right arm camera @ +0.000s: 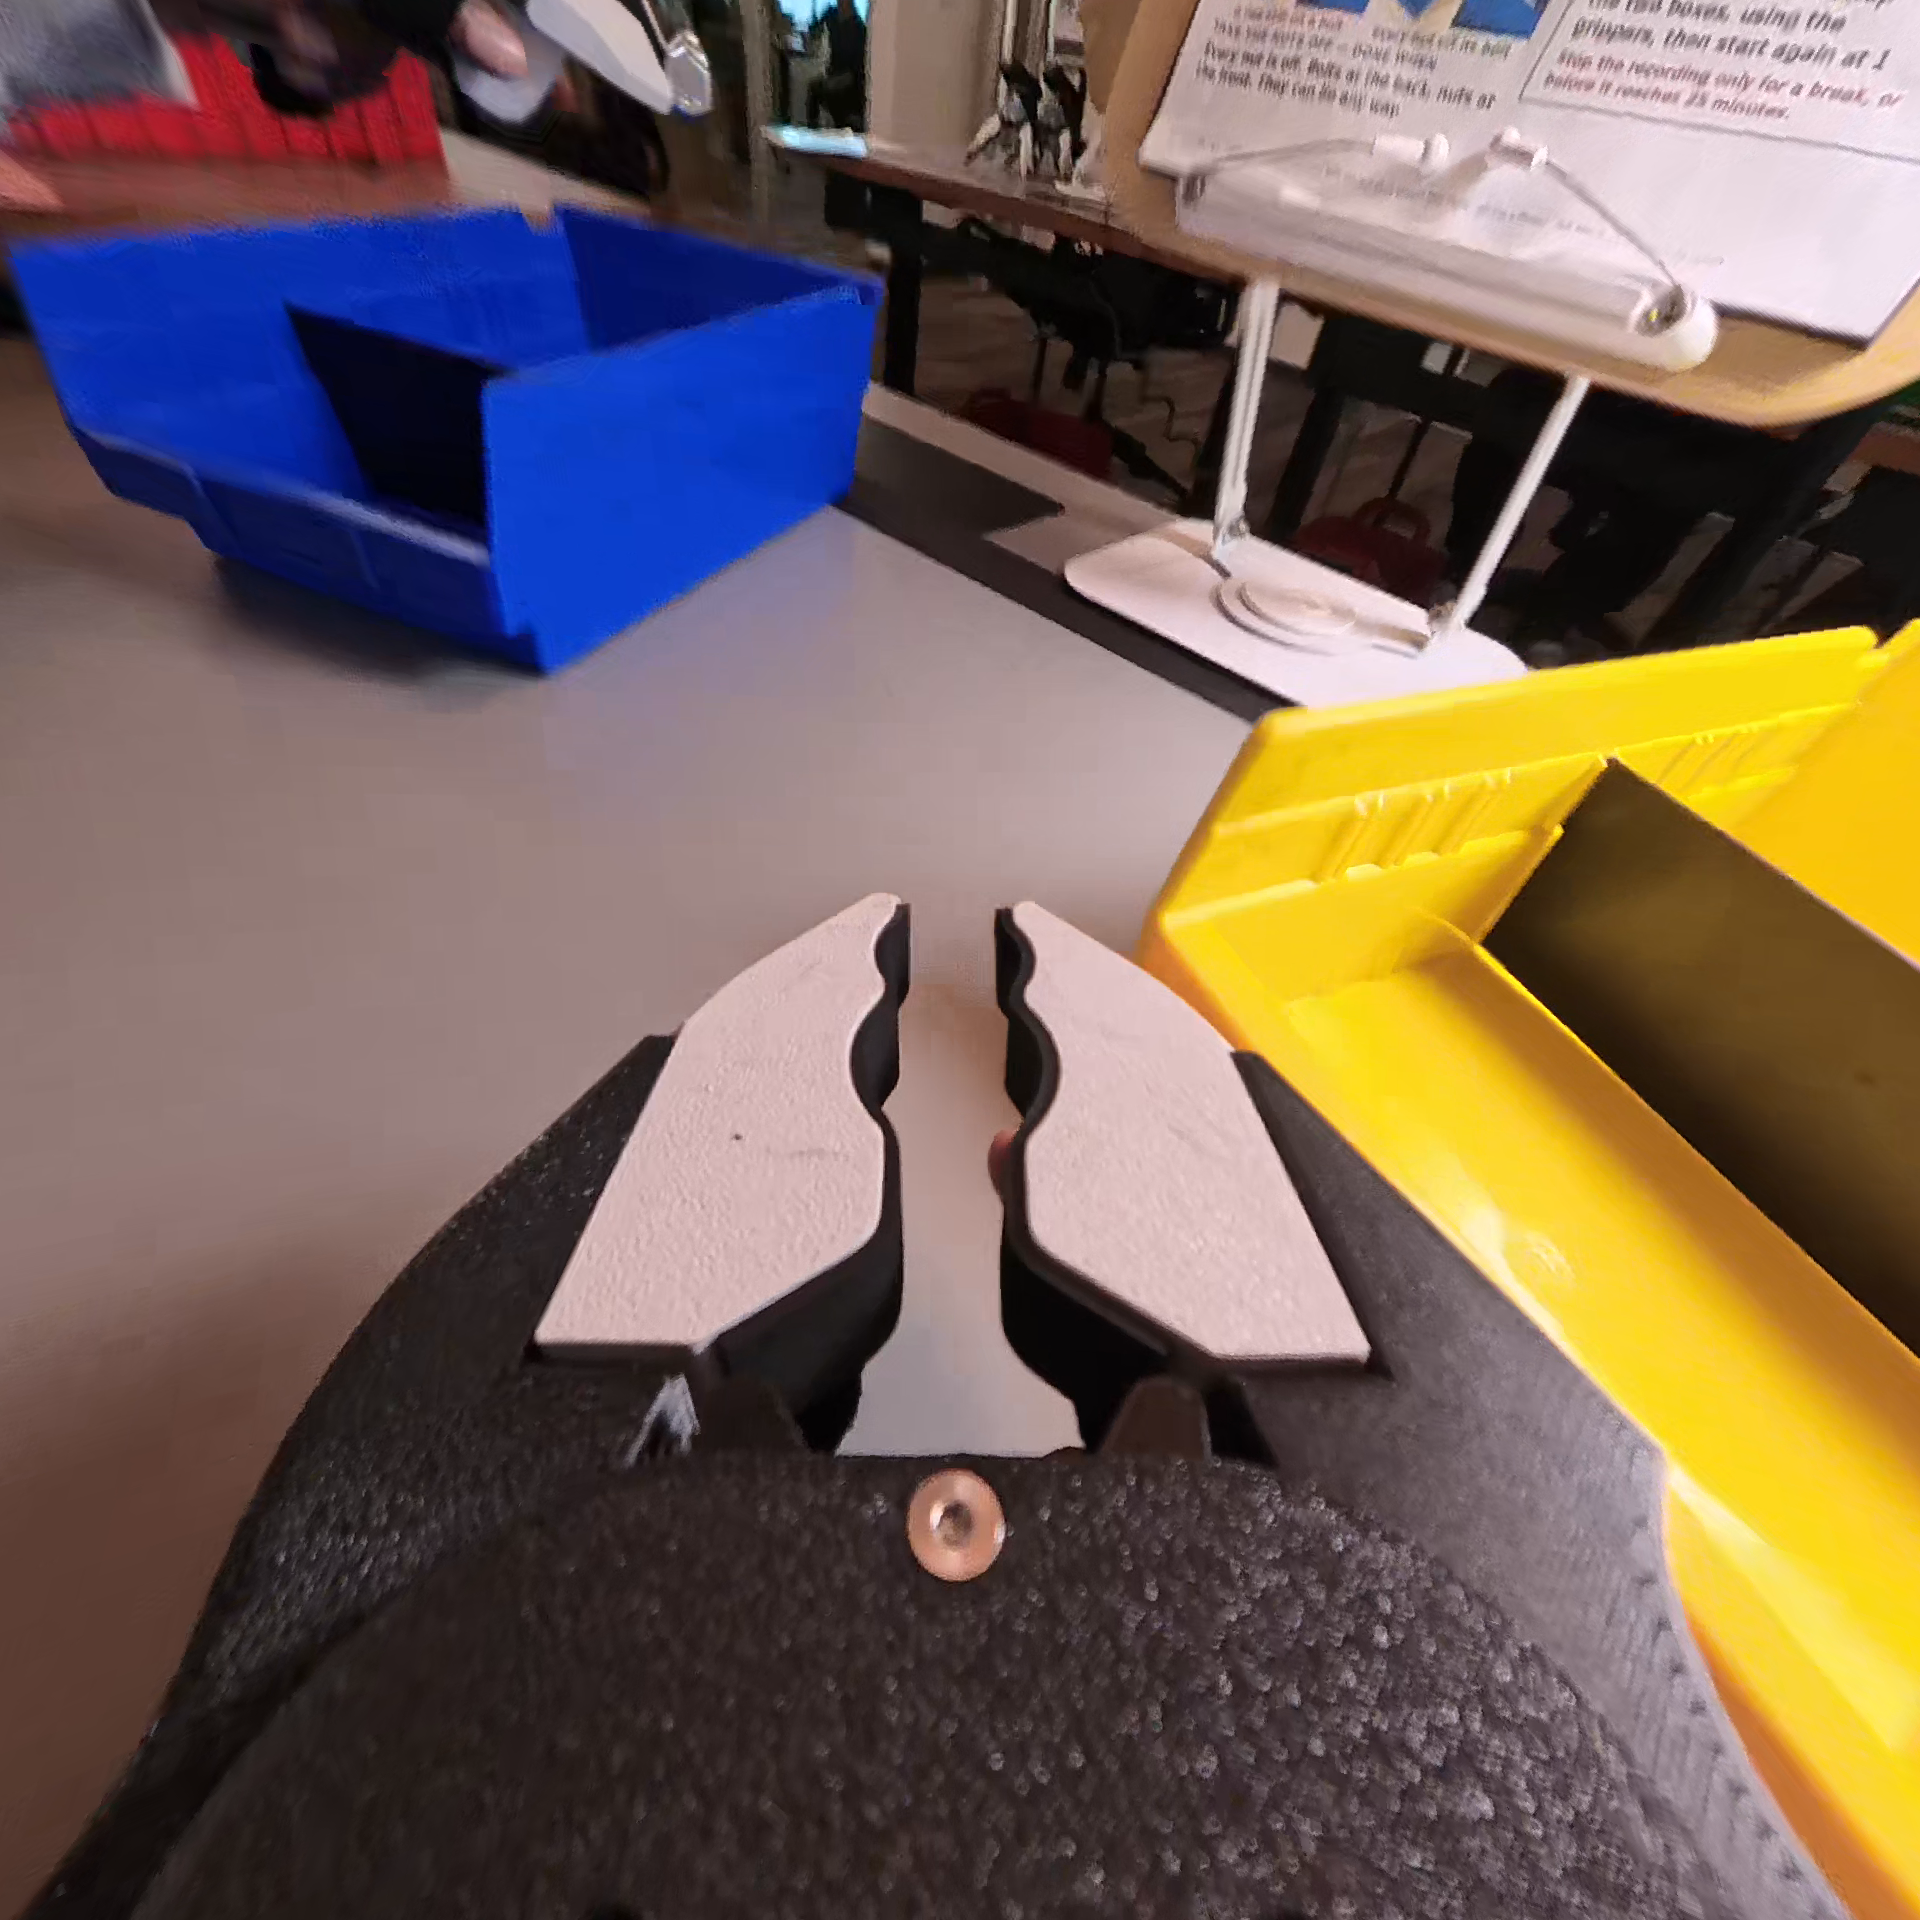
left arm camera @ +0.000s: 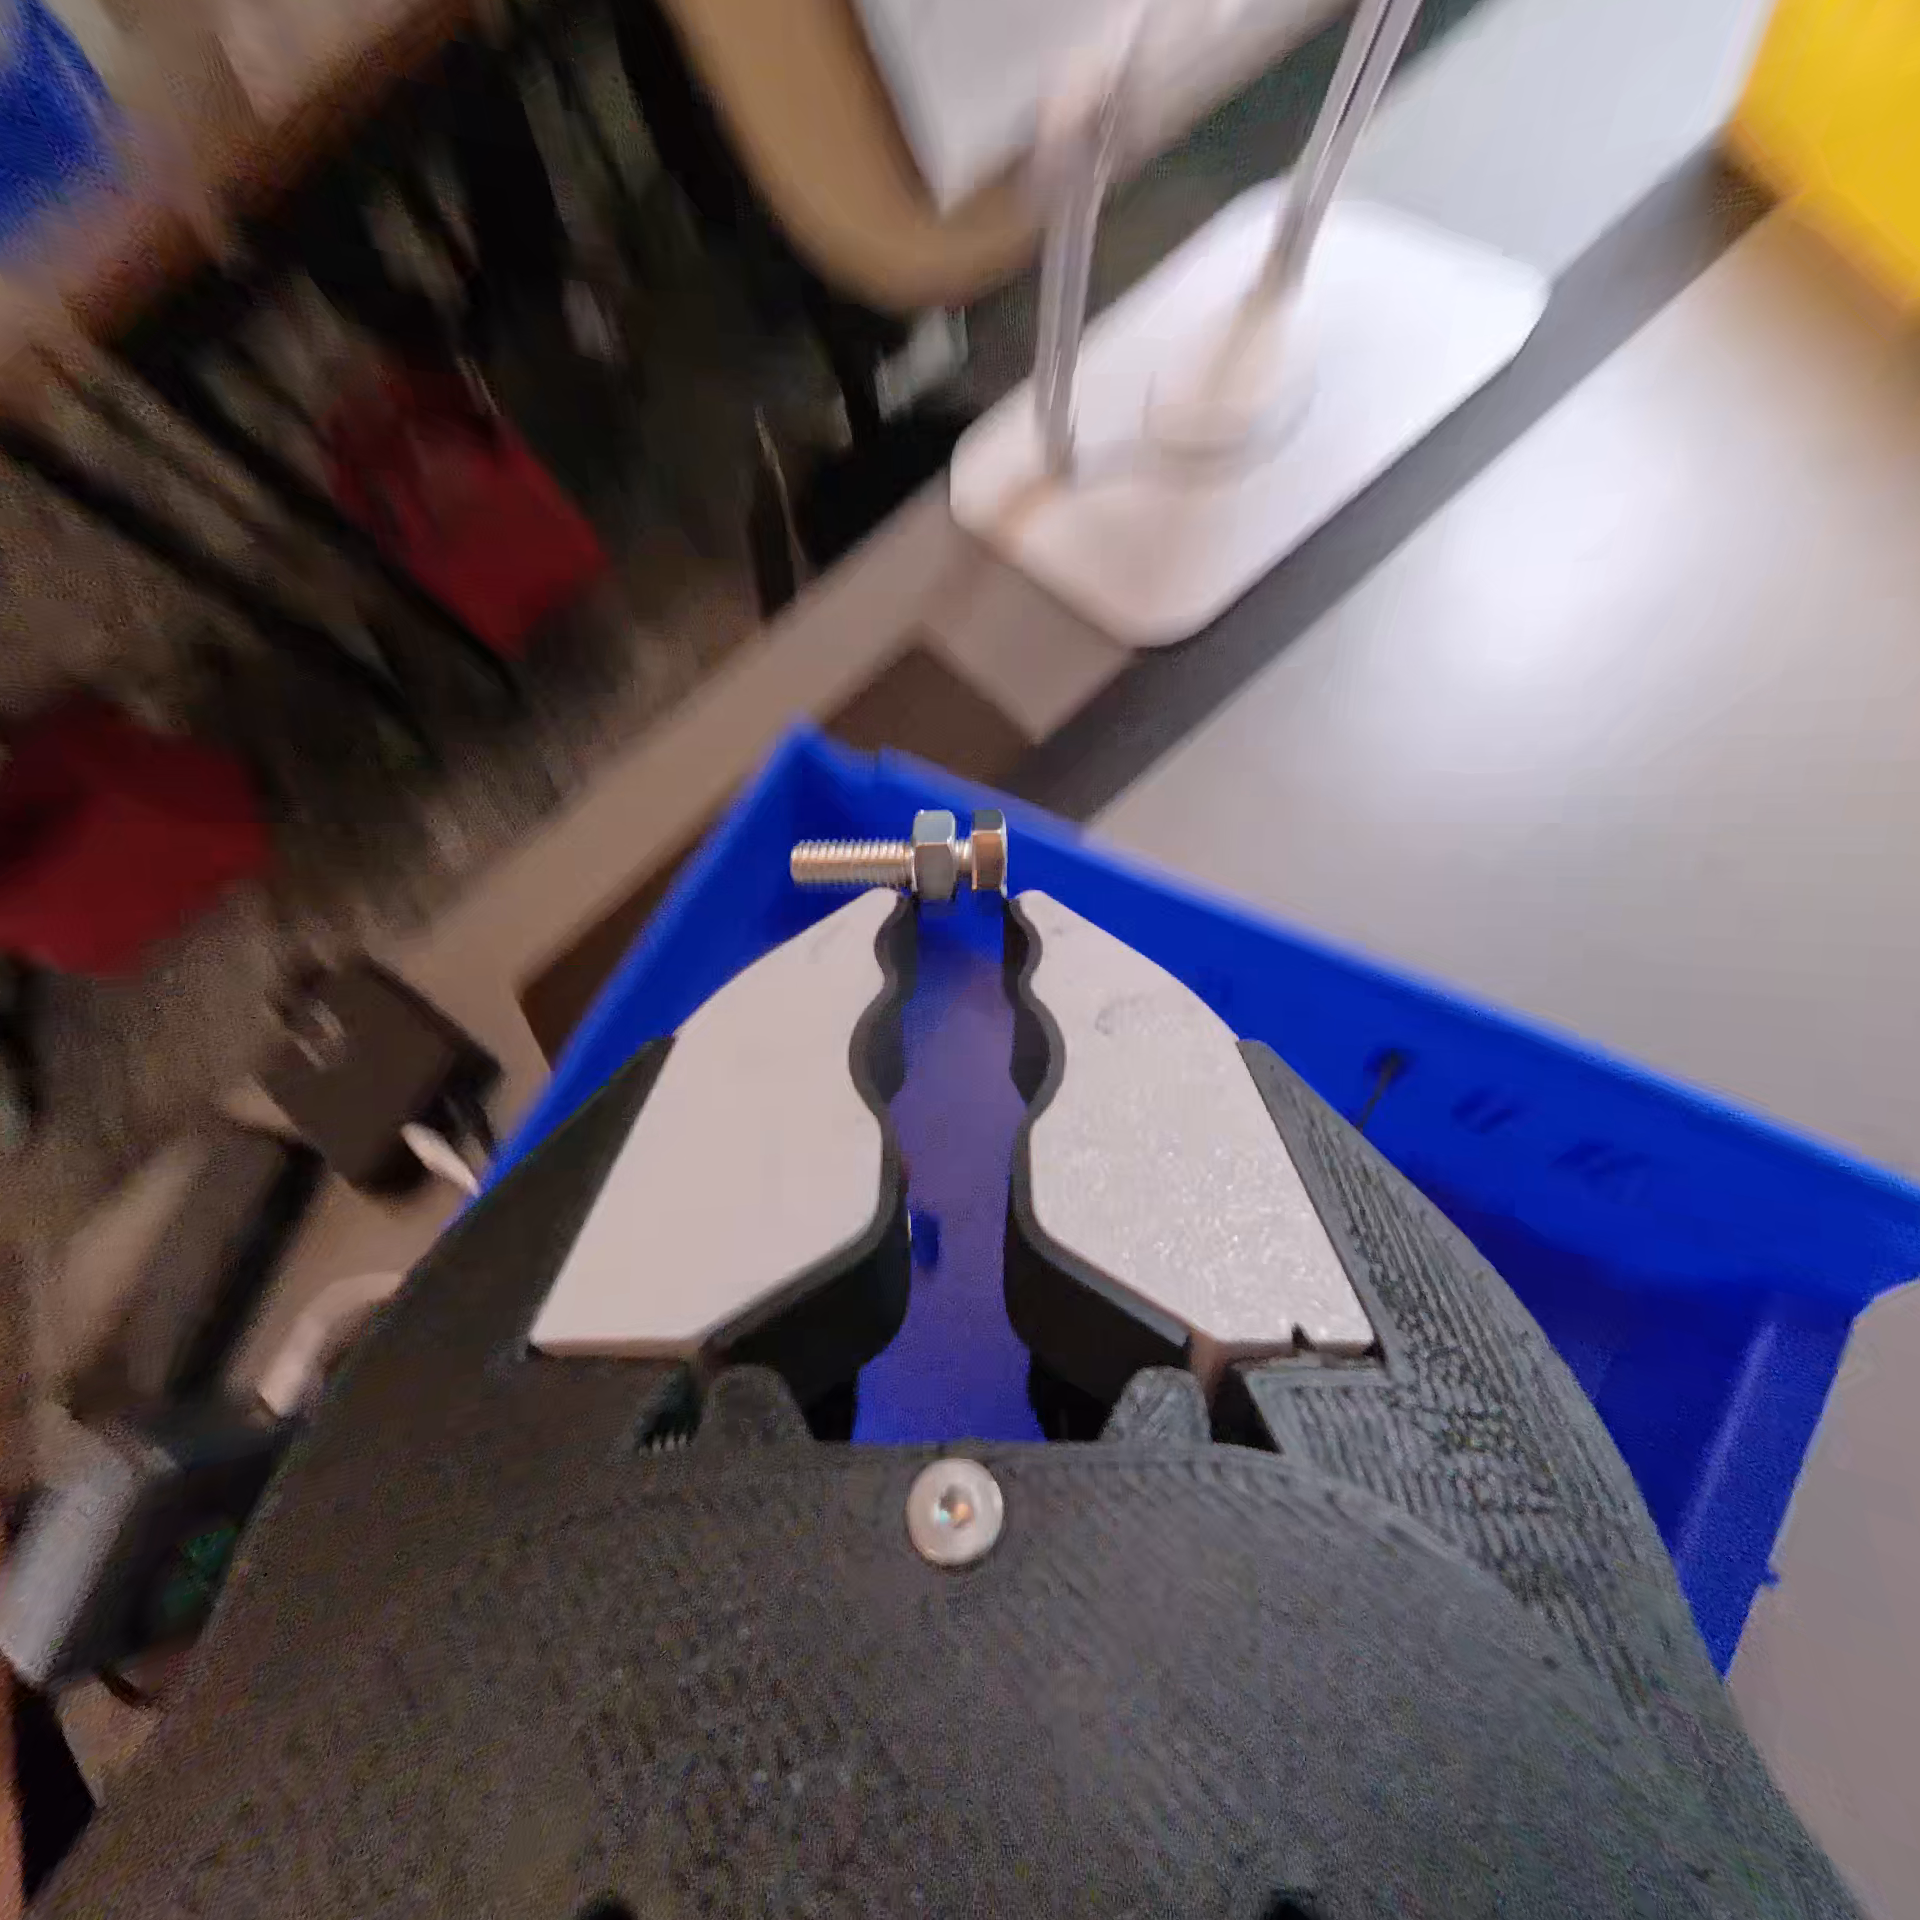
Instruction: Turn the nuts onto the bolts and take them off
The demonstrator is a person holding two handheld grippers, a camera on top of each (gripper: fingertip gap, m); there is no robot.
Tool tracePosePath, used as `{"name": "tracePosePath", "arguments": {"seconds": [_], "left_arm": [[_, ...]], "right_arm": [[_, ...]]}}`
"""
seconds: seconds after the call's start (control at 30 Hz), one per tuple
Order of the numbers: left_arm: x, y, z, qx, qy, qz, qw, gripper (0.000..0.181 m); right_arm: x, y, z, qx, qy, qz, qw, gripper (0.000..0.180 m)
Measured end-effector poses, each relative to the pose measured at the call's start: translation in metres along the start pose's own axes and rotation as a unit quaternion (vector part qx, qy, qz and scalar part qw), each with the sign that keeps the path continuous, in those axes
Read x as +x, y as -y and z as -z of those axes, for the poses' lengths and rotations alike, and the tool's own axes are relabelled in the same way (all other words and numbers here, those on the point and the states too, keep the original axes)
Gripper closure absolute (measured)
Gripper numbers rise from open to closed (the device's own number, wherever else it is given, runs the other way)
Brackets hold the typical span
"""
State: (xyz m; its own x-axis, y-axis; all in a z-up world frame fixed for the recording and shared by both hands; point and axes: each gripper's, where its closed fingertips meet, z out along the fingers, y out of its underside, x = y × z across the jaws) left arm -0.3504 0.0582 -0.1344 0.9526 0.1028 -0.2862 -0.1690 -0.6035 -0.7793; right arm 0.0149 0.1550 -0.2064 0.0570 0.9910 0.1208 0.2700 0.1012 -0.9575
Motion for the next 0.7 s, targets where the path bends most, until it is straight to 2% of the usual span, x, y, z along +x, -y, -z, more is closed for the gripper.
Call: {"name": "tracePosePath", "arguments": {"seconds": [0.07,0.13,0.3,0.4,0.53,0.7], "left_arm": [[0.031,0.050,0.035,0.118,0.021,-0.066,0.991,0.163],[0.072,0.090,0.070,0.230,0.036,-0.118,0.965,0.164],[0.172,0.139,0.125,0.393,0.074,-0.237,0.885,0.164],[0.218,0.143,0.138,0.435,0.066,-0.288,0.851,0.164],[0.260,0.131,0.135,0.427,0.037,-0.365,0.826,0.165],[0.291,0.119,0.123,0.408,0.007,-0.420,0.810,0.165]], "right_arm": [[-0.004,0.031,-0.003,0.039,0.025,-0.026,0.999,0.161],[-0.011,0.071,-0.006,0.077,0.053,-0.040,0.995,0.159],[-0.040,0.179,-0.002,0.167,0.139,-0.060,0.974,0.150],[-0.057,0.206,-0.002,0.176,0.182,-0.053,0.966,0.145],[-0.076,0.201,0.000,0.162,0.253,-0.066,0.951,0.142],[-0.077,0.187,0.005,0.135,0.311,-0.099,0.935,0.149]]}}
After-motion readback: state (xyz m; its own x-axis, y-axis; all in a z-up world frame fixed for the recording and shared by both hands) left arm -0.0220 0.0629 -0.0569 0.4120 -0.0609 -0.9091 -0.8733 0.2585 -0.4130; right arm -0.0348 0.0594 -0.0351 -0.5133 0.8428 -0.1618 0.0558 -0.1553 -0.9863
